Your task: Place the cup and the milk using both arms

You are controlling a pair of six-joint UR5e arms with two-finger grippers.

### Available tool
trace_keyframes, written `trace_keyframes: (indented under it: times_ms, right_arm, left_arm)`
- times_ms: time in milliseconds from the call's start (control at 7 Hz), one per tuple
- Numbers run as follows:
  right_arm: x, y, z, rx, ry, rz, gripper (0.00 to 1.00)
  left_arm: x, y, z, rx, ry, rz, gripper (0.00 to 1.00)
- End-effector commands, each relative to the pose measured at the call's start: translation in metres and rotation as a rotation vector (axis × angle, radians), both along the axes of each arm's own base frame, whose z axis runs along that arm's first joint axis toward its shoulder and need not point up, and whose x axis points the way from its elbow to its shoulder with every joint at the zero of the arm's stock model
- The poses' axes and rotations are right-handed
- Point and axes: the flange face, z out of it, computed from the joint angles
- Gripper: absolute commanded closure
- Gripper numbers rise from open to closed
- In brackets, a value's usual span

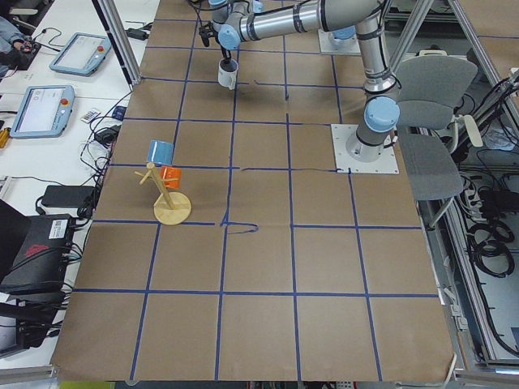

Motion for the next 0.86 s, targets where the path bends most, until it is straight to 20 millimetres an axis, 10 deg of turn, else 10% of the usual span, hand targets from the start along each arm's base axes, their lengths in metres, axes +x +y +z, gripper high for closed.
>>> trace_keyframes:
  times_ms: [0,143,429,714]
  right_arm:
    - [0.025,-0.01,0.004,-0.021,-0.019,0.018,0.85]
    - [0.051,-0.016,0.018,-0.043,0.0,0.0,0.84]
    - [0.094,-0.022,0.021,-0.052,0.014,0.025,0.84]
    - [0.106,-0.022,0.026,-0.045,0.013,0.028,0.84]
  left_arm:
    - [-0.033,-0.015,-0.013,-0.015,0.004,-0.009,1.0]
    - [-0.032,-0.015,-0.02,-0.011,-0.006,-0.009,1.0]
    - [-0.024,-0.019,-0.015,-0.056,-0.085,-0.109,0.69]
    - [-0.023,-0.021,-0.017,-0.06,-0.09,-0.096,0.57]
